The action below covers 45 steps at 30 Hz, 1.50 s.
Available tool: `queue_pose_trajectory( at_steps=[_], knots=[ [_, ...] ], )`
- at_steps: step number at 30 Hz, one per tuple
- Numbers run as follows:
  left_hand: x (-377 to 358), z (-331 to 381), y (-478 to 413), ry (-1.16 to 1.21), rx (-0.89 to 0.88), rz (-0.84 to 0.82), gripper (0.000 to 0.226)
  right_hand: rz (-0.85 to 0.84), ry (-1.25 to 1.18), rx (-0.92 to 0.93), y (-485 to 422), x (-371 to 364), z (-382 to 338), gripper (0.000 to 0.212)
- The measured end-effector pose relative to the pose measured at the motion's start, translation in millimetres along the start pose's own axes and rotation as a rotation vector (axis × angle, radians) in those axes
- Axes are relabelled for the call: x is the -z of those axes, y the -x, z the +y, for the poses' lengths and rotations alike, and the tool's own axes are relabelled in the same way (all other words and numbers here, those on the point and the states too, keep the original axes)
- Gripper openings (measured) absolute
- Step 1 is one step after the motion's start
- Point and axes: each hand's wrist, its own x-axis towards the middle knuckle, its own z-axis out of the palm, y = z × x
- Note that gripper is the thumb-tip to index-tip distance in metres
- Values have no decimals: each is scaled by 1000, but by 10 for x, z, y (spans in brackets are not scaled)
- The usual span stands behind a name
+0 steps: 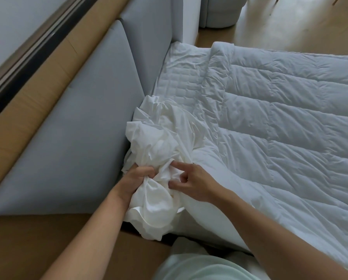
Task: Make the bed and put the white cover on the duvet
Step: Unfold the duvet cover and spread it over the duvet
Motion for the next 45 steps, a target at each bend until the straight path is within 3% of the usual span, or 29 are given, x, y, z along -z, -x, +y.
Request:
queue_pose_trajectory(
  at_steps=[3, 5, 10, 15, 20, 26, 31, 36, 41, 45],
  knots=[
    [-79, 10, 4, -29, -33, -48, 45, 7, -196, -51, -60, 35, 2, 19],
    [-182, 10, 17, -72, -77, -60, 32, 63, -178, -89, -107, 7, -4, 21],
    [-302, -4, -22, -106, -83, 18, 22, 148, -15, -142, -163, -116, 36, 21],
    [-235, -52, -19, -84, -49, 8, 28, 29, -86, -155, -175, -53, 45, 14],
    [-141, -46, -88, -26, -31, 30, 31, 131, -17, -143, -137, -55, 95, 13],
    [18, -66, -172, 133, 39, 141, 11, 151, -252, -109, 55, 220, 129, 16],
    [-53, -21, -193, 129, 37, 115, 45, 173, -333, -142, 59, 278, 198, 17],
    [-275, -9, -170, 40, -42, 32, 30, 291, -119, -14, 25, 262, 122, 15],
    [-373, -31, -191, 6, -77, 40, 23, 170, 192, -35, -45, 221, 81, 18],
    [-333, -19, -204, 72, -25, 42, 30, 217, -44, -98, -76, 356, 158, 17]
  ],
)
